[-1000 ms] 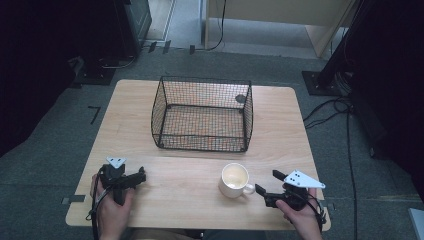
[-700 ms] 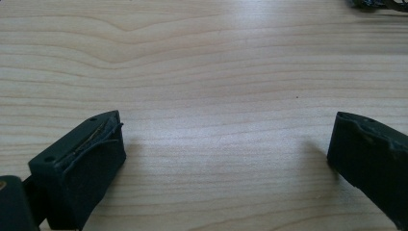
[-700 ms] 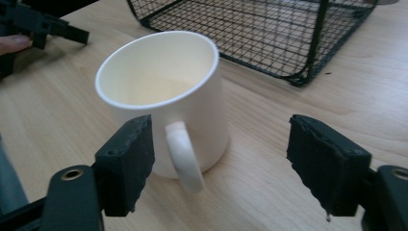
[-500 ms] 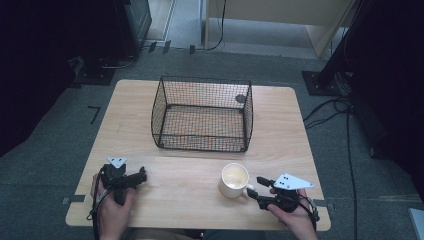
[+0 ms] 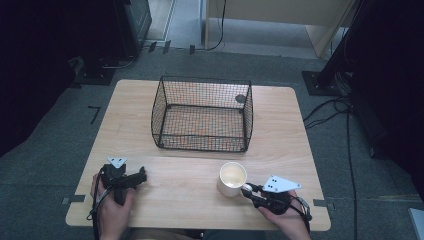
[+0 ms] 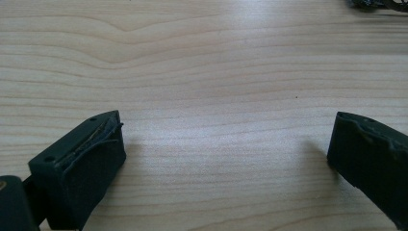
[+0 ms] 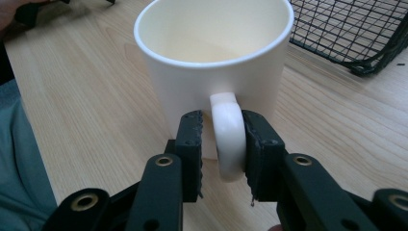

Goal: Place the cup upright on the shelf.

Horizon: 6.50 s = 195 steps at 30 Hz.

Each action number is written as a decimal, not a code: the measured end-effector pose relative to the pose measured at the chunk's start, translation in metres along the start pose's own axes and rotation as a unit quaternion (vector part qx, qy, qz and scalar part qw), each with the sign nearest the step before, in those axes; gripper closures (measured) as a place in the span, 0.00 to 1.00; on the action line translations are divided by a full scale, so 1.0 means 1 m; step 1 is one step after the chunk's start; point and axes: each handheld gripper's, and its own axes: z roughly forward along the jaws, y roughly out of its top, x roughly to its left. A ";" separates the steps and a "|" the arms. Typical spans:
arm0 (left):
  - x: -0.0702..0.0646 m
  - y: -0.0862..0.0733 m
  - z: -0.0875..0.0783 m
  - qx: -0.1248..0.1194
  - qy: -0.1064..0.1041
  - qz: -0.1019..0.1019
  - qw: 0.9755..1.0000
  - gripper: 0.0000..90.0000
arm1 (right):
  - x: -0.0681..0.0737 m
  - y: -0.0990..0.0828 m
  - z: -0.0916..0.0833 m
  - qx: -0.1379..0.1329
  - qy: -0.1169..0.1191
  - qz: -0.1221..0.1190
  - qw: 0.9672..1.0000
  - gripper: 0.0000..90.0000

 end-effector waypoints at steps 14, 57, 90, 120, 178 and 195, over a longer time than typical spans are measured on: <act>0.000 0.000 0.000 0.000 0.000 0.000 1.000 0.00 | 0.007 0.014 0.006 -0.015 -0.030 0.002 0.999 0.89; 0.000 0.000 0.000 0.000 0.000 -0.001 1.000 0.00 | 0.007 0.104 0.014 -0.053 -0.017 -0.012 0.998 0.90; 0.000 0.000 0.000 -0.001 0.000 -0.002 1.000 0.00 | -0.012 0.173 0.022 -0.103 -0.056 0.002 0.993 0.90; 0.000 0.000 0.000 -0.001 0.000 -0.002 1.000 0.00 | -0.052 0.188 0.088 -0.081 -0.130 0.049 0.987 0.90; 0.000 0.000 0.000 -0.001 -0.002 0.001 1.000 0.00 | -0.072 0.184 0.150 0.010 -0.140 0.102 0.985 0.84; 0.000 0.000 0.000 0.000 -0.001 0.001 1.000 0.00 | -0.044 0.195 0.114 -0.042 -0.143 0.074 0.986 0.11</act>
